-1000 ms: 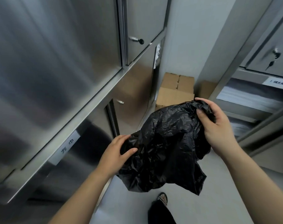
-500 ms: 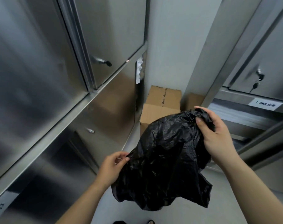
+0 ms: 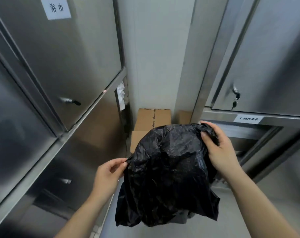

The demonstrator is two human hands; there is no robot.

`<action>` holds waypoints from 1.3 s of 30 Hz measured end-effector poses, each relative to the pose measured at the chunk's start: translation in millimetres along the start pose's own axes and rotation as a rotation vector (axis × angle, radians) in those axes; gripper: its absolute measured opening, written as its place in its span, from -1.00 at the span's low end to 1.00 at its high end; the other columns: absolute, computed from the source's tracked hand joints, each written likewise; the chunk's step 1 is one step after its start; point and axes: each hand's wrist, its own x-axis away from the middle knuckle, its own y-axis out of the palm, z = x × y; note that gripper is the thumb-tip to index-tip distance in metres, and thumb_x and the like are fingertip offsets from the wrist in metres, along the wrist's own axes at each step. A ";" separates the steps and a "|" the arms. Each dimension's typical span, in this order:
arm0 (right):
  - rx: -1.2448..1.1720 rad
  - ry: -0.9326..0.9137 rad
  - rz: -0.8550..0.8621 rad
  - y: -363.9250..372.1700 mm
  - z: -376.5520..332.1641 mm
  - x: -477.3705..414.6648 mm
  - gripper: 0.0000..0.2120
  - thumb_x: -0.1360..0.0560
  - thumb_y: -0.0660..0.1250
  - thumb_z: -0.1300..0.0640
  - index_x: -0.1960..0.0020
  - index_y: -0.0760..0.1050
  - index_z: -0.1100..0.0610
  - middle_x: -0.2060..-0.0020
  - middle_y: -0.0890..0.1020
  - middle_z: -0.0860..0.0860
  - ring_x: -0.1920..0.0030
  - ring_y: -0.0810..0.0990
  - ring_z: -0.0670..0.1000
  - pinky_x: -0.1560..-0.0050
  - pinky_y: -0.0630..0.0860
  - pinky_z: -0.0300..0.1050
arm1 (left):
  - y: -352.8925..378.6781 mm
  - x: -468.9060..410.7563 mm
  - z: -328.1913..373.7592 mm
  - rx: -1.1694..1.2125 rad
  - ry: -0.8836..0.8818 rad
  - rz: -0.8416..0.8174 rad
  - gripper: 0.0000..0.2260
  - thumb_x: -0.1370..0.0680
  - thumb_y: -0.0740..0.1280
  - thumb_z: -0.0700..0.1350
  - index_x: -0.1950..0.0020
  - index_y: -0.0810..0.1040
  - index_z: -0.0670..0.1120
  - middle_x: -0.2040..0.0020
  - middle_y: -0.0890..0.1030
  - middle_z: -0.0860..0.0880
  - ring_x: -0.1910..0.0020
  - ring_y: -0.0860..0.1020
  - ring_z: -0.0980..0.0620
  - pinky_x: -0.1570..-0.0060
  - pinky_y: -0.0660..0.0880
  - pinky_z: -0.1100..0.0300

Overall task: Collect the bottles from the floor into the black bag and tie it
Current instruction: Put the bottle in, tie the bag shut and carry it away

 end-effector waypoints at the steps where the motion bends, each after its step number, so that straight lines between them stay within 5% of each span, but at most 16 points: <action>1: -0.009 -0.004 0.020 -2.9 0.9 -3.9 -0.72 -0.55 0.25 0.23 -0.13 0.47 -0.12 -0.06 0.57 -0.16 -0.02 0.50 -0.40 -0.01 0.36 -0.56 | 2.7 -3.5 8.4 0.001 0.029 -0.006 -0.83 -0.51 0.35 -0.28 0.11 0.66 -0.02 0.29 0.70 0.12 0.27 0.63 0.24 0.25 0.53 0.42; 8: -0.017 0.008 0.050 -20.1 2.4 -27.8 -0.75 -0.54 0.28 0.18 -0.15 0.46 -0.11 -0.04 0.55 -0.26 0.03 0.49 -0.45 0.07 0.35 -0.59 | 14.4 -36.2 68.1 0.041 0.165 0.077 -0.85 -0.52 0.33 -0.25 0.08 0.67 -0.05 0.36 0.67 0.18 0.39 0.57 0.32 0.39 0.42 0.51; 13: -0.018 -0.022 0.029 -24.7 -4.4 -47.6 -0.74 -0.55 0.25 0.16 -0.11 0.45 -0.18 -0.03 0.51 -0.36 0.02 0.47 -0.49 0.09 0.37 -0.58 | 11.4 -68.0 110.7 -0.021 0.265 0.101 -0.79 -0.51 0.37 -0.19 0.18 0.69 0.12 0.26 0.70 0.13 0.24 0.62 0.19 0.16 0.51 0.30; 17: -0.048 -0.054 0.011 -20.3 -17.6 -71.8 -0.74 -0.54 0.24 0.13 -0.12 0.45 -0.21 -0.02 0.52 -0.36 0.02 0.49 -0.45 0.03 0.41 -0.36 | -4.4 -90.8 145.6 -0.051 0.351 0.140 -0.75 -0.52 0.36 -0.21 0.21 0.69 0.13 0.26 0.70 0.11 0.26 0.61 0.19 0.18 0.50 0.28; 19: -0.038 -0.107 -0.006 -13.5 -28.0 -87.9 -0.73 -0.55 0.24 0.14 -0.16 0.44 -0.17 -0.03 0.50 -0.38 0.02 0.47 -0.48 0.07 0.42 -0.44 | -14.9 -103.2 166.0 -0.052 0.394 0.177 -0.77 -0.52 0.35 -0.22 0.21 0.68 0.09 0.22 0.70 0.06 0.24 0.60 0.14 0.15 0.52 0.24; 22: -0.016 -0.202 -0.049 3.0 -53.3 -119.7 -0.71 -0.56 0.21 0.20 -0.21 0.42 -0.10 -0.07 0.48 -0.35 0.01 0.44 -0.51 0.09 0.38 -0.57 | -28.8 -122.8 201.7 -0.093 0.486 0.230 -0.79 -0.52 0.36 -0.22 0.19 0.66 0.07 0.34 0.67 0.20 0.32 0.58 0.30 0.28 0.47 0.48; 29: 0.043 -0.342 -0.034 37.9 -109.9 -209.9 -0.68 -0.55 0.24 0.32 -0.27 0.41 0.09 -0.17 0.51 -0.05 -0.21 0.47 -0.03 -0.22 0.39 -0.09 | -49.3 -193.6 275.3 -0.149 0.612 0.252 -0.79 -0.51 0.36 -0.14 0.23 0.66 0.15 0.26 0.68 0.18 0.24 0.61 0.28 0.17 0.48 0.38; 34: 0.023 -0.406 0.065 55.5 -147.1 -276.2 -0.67 -0.54 0.24 0.34 -0.25 0.42 0.06 -0.20 0.51 0.00 -0.27 0.46 0.05 -0.31 0.38 0.05 | -69.6 -263.0 322.6 -0.125 0.695 0.240 -0.73 -0.52 0.35 -0.10 0.27 0.66 0.25 0.27 0.68 0.22 0.18 0.64 0.19 0.11 0.51 0.29; 39: -0.006 -0.427 0.141 72.5 -181.0 -333.7 -0.68 -0.54 0.28 0.27 -0.25 0.42 0.03 -0.20 0.53 0.01 -0.23 0.50 0.03 -0.28 0.42 0.06 | -83.7 -326.5 359.9 -0.040 0.780 0.243 -0.74 -0.52 0.35 -0.13 0.28 0.65 0.18 0.32 0.66 0.24 0.27 0.59 0.31 0.11 0.51 0.31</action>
